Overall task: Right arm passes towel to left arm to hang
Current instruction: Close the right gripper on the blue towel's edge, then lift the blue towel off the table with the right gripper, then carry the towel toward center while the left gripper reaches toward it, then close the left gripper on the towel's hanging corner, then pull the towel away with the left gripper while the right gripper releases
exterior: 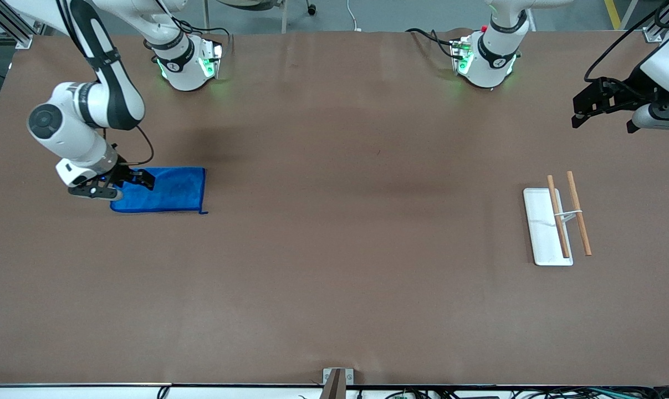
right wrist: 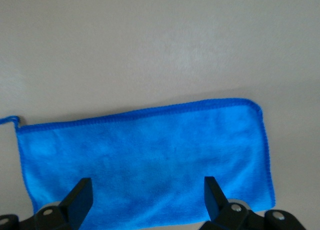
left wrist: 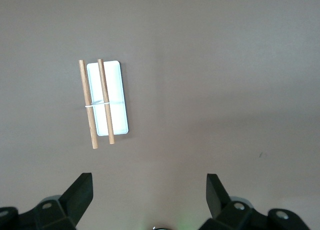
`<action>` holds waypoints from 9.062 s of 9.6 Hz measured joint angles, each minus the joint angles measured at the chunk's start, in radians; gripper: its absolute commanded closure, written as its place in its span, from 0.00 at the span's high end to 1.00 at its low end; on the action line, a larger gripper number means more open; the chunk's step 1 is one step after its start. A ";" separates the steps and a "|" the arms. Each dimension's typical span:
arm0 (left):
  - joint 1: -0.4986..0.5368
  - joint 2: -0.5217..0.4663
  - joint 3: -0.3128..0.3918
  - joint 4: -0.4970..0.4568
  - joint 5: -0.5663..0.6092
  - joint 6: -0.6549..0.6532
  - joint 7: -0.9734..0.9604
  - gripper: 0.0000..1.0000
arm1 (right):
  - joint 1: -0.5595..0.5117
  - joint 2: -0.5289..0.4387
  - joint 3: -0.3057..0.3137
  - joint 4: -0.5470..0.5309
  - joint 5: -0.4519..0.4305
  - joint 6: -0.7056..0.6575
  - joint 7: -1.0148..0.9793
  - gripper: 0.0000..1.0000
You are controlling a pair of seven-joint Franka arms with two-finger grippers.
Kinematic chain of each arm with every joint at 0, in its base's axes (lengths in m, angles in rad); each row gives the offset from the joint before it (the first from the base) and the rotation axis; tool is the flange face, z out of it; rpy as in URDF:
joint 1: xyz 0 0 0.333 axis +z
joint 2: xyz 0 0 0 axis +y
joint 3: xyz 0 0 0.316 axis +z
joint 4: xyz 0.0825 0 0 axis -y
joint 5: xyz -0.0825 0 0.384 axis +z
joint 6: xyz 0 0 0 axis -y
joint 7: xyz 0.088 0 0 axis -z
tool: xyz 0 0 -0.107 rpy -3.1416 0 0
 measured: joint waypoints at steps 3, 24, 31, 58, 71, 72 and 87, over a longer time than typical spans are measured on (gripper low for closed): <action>0.001 0.000 0.000 0.000 0.000 0.000 0.000 1.00 | 0.000 0.087 -0.002 -0.041 -0.028 0.141 -0.002 0.90; 0.002 0.045 -0.002 0.026 0.000 0.043 0.003 1.00 | 0.015 -0.051 0.296 0.541 0.238 -0.578 0.231 0.00; -0.044 0.130 -0.036 0.007 -0.332 0.081 0.023 1.00 | 0.033 0.121 0.580 0.674 0.884 -0.181 0.235 0.00; -0.068 0.789 -0.080 -0.163 -1.716 -0.113 0.559 0.82 | 0.114 0.226 0.734 0.827 1.462 -0.037 0.235 0.00; -0.066 0.808 -0.082 -0.085 -1.777 -0.105 0.566 0.00 | 0.114 0.226 0.734 0.829 1.462 -0.036 0.235 0.00; -0.066 0.808 -0.082 -0.084 -1.777 -0.105 0.566 0.00 | 0.114 0.227 0.734 0.829 1.462 -0.035 0.235 0.00; -0.042 0.470 -0.065 -0.013 -0.957 0.414 -0.366 0.00 | -0.064 0.098 0.382 0.650 0.570 -0.444 0.226 1.00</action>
